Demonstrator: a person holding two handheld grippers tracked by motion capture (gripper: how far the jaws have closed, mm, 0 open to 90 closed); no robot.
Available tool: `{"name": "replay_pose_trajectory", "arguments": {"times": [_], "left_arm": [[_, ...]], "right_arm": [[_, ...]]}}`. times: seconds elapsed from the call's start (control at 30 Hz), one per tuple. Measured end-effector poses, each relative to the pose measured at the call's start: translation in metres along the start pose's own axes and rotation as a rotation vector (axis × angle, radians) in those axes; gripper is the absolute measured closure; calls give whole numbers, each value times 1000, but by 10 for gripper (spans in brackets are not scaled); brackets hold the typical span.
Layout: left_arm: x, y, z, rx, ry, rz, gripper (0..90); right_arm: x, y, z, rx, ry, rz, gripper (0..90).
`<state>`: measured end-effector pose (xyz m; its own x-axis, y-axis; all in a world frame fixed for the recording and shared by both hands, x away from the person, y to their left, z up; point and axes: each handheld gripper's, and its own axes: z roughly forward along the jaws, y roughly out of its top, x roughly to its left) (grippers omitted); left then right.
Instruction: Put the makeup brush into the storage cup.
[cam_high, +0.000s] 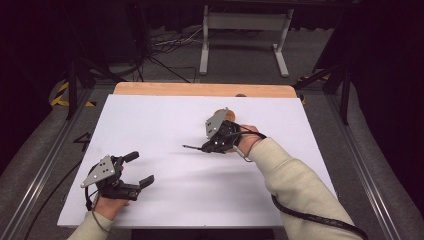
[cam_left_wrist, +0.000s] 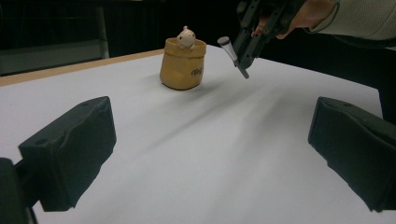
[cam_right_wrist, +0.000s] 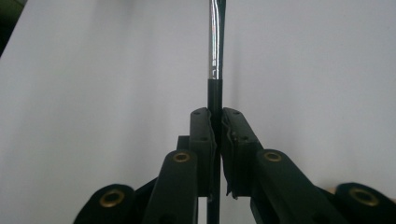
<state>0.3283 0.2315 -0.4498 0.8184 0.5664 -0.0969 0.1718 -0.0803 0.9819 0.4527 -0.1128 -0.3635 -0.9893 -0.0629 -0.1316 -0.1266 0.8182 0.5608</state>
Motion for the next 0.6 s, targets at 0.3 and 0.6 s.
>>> {"name": "replay_pose_trajectory", "arguments": {"times": [0.3, 0.6], "left_arm": [[0, 0, 0, 1, 0, -1, 18], [0, 0, 0, 2, -1, -4, 17]], "right_arm": [[4, -2, -8, -113, -33, 33, 834], [5, -4, -18, -254, -70, 83, 834]]}}
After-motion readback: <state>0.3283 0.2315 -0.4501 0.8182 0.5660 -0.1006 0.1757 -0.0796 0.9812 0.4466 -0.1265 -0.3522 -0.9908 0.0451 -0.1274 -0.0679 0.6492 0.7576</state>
